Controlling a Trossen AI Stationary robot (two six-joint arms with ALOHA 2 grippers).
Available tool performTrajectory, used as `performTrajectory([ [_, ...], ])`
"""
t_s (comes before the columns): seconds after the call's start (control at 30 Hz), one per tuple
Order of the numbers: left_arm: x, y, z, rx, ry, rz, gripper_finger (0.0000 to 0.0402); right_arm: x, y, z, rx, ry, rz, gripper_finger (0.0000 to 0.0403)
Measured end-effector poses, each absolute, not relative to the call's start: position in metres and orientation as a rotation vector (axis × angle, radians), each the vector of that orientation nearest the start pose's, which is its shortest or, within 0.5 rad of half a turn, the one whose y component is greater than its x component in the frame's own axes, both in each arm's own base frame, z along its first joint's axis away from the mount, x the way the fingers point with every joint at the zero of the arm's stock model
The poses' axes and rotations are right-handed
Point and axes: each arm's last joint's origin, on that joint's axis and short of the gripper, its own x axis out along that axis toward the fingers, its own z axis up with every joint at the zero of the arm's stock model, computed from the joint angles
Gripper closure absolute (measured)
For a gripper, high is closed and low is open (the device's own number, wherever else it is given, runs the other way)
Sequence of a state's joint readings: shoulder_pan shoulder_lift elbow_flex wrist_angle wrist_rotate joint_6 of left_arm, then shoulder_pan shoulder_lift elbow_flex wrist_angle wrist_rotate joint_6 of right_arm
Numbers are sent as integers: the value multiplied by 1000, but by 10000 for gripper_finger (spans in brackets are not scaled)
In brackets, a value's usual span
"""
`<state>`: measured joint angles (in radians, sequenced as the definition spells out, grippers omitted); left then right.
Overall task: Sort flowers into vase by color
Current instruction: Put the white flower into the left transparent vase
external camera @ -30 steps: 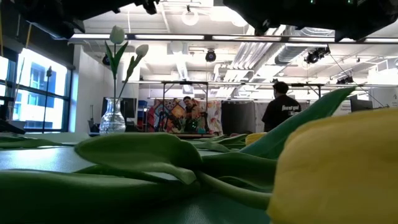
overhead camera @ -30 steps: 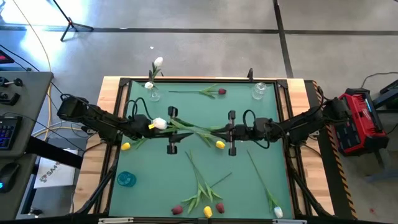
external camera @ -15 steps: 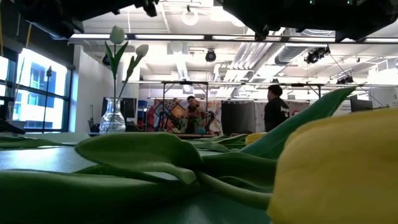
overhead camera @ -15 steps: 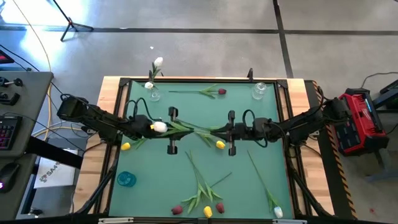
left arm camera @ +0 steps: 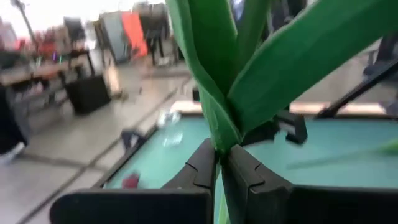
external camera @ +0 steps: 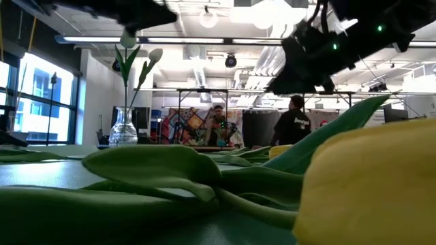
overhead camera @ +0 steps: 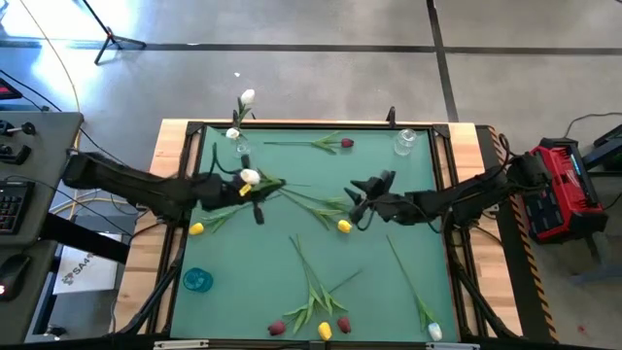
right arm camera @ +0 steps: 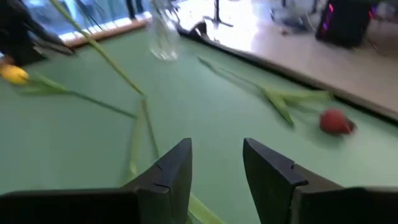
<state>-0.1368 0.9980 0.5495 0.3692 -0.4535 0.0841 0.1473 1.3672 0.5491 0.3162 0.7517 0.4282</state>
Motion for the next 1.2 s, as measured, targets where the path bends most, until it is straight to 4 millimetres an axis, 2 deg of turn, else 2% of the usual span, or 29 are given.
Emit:
performTrajectory([
  [0.23,160,-5,269,-17,246,508,401,252,13,175,190,385,-713,270],
  [0.4,121,2,272,-65,249,600,401,250,12,173,158,397,-737,270],
  [0.6,88,8,276,-135,201,658,401,245,10,166,148,418,-771,270],
  [0.73,76,9,281,-122,239,648,401,245,10,166,164,414,-778,270],
  [0.9,71,10,295,-51,245,626,401,245,9,166,164,415,-779,270],
  [1.2,60,16,330,0,219,797,401,245,9,166,162,405,-789,269],
])
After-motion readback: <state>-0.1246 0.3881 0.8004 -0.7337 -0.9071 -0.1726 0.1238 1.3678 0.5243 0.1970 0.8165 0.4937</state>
